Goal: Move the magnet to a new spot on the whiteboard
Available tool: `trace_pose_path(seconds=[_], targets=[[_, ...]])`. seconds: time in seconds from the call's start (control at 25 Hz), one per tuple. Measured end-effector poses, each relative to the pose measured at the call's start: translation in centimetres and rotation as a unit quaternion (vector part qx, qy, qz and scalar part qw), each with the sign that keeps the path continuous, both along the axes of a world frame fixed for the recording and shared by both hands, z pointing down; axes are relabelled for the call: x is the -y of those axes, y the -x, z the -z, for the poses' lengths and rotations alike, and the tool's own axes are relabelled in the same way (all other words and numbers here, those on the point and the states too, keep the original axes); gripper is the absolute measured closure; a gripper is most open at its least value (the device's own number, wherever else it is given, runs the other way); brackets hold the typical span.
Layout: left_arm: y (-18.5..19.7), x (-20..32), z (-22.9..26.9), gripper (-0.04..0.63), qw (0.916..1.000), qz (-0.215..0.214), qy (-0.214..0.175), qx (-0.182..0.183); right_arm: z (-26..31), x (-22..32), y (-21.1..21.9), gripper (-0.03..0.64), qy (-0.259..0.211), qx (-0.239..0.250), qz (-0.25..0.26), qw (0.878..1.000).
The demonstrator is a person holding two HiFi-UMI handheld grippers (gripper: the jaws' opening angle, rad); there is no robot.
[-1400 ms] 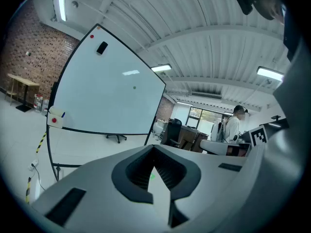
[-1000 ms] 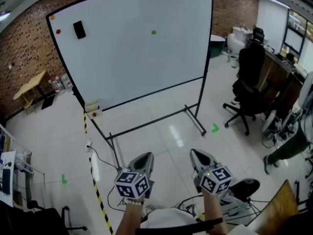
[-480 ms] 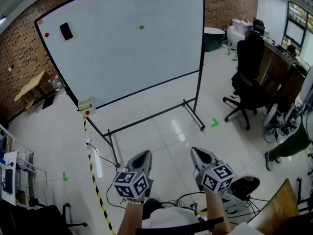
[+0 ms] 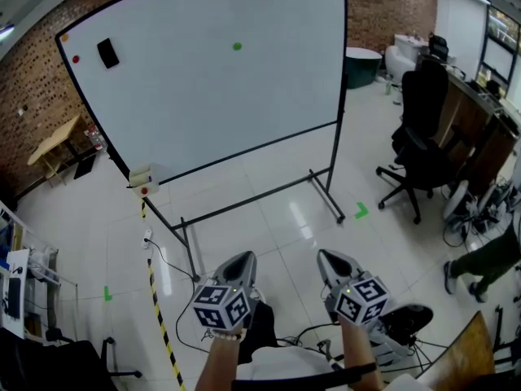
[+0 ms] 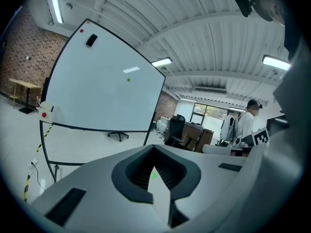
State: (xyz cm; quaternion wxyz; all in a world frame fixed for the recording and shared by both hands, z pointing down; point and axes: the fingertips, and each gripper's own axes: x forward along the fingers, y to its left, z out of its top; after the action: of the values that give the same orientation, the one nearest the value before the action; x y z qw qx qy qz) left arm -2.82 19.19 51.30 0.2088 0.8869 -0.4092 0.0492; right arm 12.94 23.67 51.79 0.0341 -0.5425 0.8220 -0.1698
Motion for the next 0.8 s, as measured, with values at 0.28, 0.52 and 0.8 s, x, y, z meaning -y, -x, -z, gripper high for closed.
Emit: trace_pose_path(seconds=[0.28, 0.52, 0.8], targets=[[-0.5, 8.1, 0.3, 0.597, 0.9999, -0.005, -0.011, -0.009, -0.1, 7.0, -0.8, 0.611, -0.004, -0.006, -0.011, 1.000], [0.0, 17.8, 0.2, 0.597, 0.9999, -0.005, -0.006, -0.011, -1.2, 15.4, -0.5, 0.609, 0.016, -0.010, -0.017, 1.000], [1.9, 29.7, 1.2, 0.597, 0.9999, -0.012, -0.003, -0.009, -0.1, 26.8, 1.1, 0.609, 0.021, -0.014, -0.029, 0.999]])
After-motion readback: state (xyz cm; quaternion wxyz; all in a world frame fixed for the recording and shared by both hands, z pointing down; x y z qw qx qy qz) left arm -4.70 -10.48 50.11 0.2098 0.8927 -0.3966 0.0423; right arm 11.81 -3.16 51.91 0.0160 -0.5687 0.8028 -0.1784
